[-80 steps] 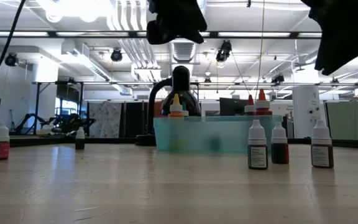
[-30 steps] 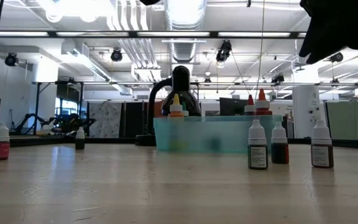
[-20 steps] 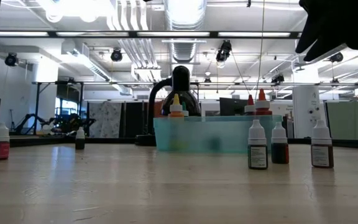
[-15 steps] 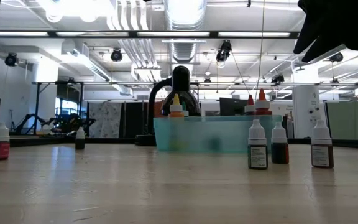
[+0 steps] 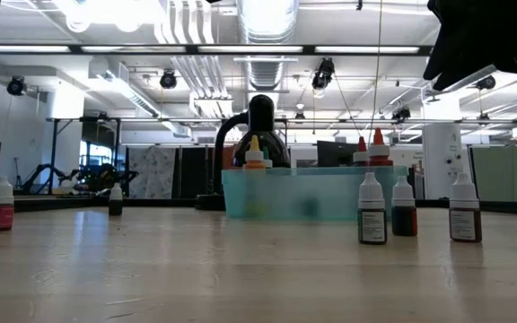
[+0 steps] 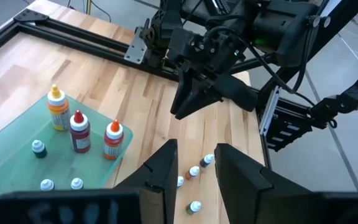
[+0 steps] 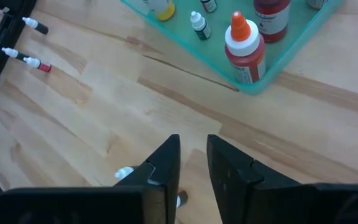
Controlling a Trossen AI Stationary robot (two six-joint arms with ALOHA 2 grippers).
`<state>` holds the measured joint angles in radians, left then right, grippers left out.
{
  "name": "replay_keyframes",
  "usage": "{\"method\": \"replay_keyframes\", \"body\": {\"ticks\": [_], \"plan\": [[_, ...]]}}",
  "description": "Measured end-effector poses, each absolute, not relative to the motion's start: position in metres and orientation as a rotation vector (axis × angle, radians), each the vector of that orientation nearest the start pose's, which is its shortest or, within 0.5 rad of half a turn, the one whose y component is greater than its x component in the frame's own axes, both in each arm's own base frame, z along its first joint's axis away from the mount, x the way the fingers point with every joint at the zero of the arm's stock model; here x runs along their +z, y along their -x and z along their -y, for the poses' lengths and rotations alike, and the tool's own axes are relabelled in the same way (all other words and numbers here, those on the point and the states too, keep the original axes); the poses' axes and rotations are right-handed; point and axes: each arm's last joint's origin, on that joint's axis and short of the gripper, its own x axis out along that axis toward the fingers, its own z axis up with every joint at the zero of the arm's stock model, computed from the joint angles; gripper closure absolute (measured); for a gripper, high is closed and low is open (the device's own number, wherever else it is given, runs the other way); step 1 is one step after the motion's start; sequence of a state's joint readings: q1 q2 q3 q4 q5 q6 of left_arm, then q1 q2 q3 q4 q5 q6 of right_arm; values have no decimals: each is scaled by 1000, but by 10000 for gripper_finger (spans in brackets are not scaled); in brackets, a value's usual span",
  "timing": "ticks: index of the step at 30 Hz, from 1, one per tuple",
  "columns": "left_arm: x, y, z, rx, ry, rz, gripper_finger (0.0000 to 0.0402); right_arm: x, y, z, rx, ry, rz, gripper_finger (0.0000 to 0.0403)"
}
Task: Pick & Place food coloring
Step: Put the blue food coloring bottle into the green bin
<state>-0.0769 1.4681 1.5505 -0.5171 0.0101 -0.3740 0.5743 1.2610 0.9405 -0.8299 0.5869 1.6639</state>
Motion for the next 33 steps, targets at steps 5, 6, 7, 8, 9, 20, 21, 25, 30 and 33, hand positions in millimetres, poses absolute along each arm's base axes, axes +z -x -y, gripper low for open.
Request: {"method": "replay_keyframes", "body": {"ticks": [5, 6, 7, 8, 9, 20, 21, 25, 30, 33], "plan": [[405, -319, 25, -3, 353, -446, 321, 251, -201, -110, -720, -827, -644, 322], [405, -319, 25, -3, 353, -446, 321, 251, -201, -109, -720, -803, -637, 320], [405, -319, 25, -3, 353, -446, 321, 252, -202, -108, -718, -780, -636, 319], [405, -319, 25, -3, 353, -447, 321, 252, -202, -106, -715, -745, -632, 318], [405, -320, 25, -3, 353, -448, 321, 252, -203, -105, -712, -708, -633, 317], [404, -320, 25, -2, 353, -451, 321, 265, -212, -86, -654, -377, -668, 331], [404, -320, 25, -2, 353, -450, 321, 267, -212, -85, -643, -337, -676, 332], [404, -320, 25, -2, 353, -451, 321, 275, -209, -75, -611, -215, -702, 335], [404, -320, 25, -2, 353, -451, 321, 284, -206, -60, -642, -194, -674, 328], [404, -320, 25, -2, 353, -451, 321, 286, -206, -51, -673, -156, -667, 326]]}}
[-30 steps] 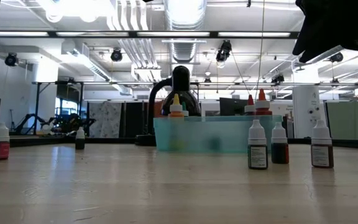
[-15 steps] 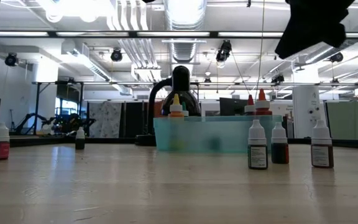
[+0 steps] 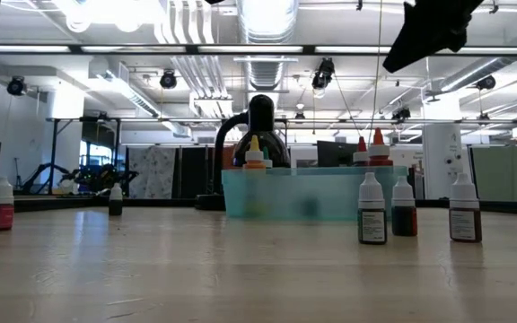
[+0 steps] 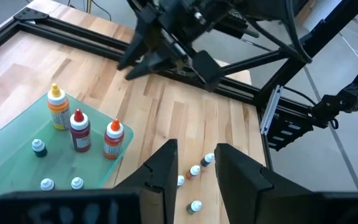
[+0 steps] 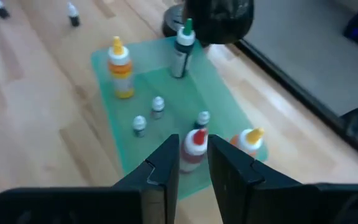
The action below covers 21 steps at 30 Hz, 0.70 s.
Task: Pick & Place food coloring
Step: Put the blue food coloring bottle into the green bin
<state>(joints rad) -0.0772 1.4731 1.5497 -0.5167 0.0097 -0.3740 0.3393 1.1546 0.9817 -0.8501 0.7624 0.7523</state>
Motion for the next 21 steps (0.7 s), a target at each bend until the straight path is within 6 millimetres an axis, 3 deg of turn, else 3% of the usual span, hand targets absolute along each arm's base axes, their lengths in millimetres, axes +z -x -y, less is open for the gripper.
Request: {"method": "replay_keyframes", "body": {"ticks": [8, 21], "plan": [[404, -320, 25, -2, 353, -451, 321, 286, -208, -35, -673, -64, -736, 334], [404, -320, 25, -2, 353, -451, 321, 281, -194, -40, -351, -115, -1091, 323]]}}
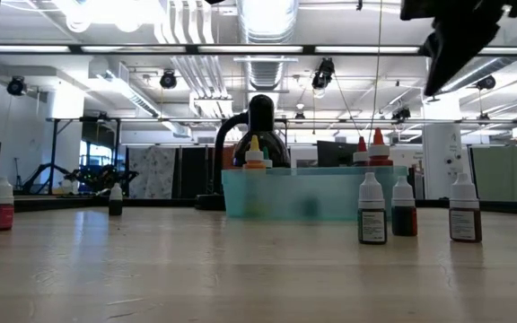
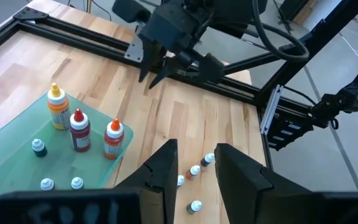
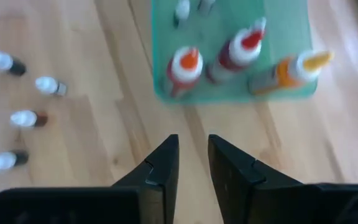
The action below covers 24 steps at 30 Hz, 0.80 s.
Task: Pick & Place food coloring
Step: Put the blue food coloring bottle into the green bin
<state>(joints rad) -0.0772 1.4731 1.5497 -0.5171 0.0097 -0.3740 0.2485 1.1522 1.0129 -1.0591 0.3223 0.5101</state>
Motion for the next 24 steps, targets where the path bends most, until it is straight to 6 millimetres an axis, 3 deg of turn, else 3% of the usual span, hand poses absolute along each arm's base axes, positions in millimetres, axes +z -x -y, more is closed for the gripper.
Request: {"method": "replay_keyframes", "body": {"ticks": [6, 18, 24], "plan": [[404, -320, 25, -2, 353, -451, 321, 287, -190, -39, -450, -286, -1110, 316], [404, -320, 25, -2, 353, -451, 321, 284, -196, -48, -410, -617, -1130, 322], [404, -321, 25, -3, 353, -448, 321, 275, -196, -65, -361, -642, -1210, 327]]}}
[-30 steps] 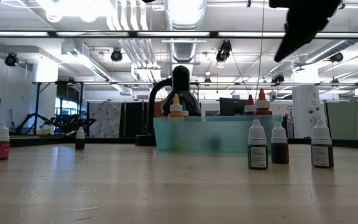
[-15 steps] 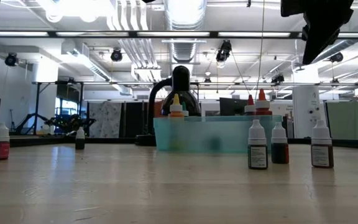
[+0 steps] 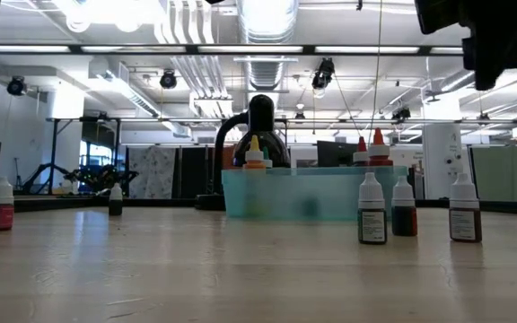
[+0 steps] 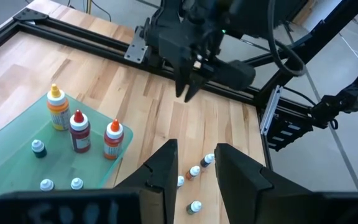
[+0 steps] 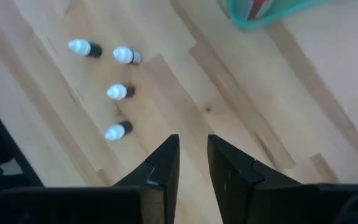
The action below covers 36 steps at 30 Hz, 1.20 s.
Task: Pick & Place food coloring
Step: Put the blue food coloring bottle into the green bin
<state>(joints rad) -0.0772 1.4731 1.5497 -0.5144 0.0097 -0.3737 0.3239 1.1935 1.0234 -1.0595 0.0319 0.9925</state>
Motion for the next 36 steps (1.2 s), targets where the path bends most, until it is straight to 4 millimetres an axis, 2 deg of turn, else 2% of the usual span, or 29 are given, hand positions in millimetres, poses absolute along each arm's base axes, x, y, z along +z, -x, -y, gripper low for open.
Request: {"method": "replay_keyframes", "body": {"ticks": [3, 5, 8, 12, 19, 27, 36], "plan": [[404, -321, 25, -3, 353, -444, 321, 271, -198, -71, -358, -639, -1236, 326], [405, -321, 25, -1, 353, -437, 321, 268, -201, -76, -373, -704, -1251, 324], [405, -321, 24, 5, 352, -437, 321, 262, -206, -88, -297, -735, -1289, 318], [404, -321, 24, 8, 351, -441, 321, 252, -216, -106, -156, -639, -1317, 306], [404, -321, 24, 6, 337, -446, 321, 226, -231, -142, 70, -352, -1360, 264], [403, -321, 24, 7, 337, -449, 321, 188, -241, -168, 71, -224, -1484, 239], [403, -321, 24, 10, 335, -449, 321, 185, -246, -167, -67, -176, -1397, 239]]}}
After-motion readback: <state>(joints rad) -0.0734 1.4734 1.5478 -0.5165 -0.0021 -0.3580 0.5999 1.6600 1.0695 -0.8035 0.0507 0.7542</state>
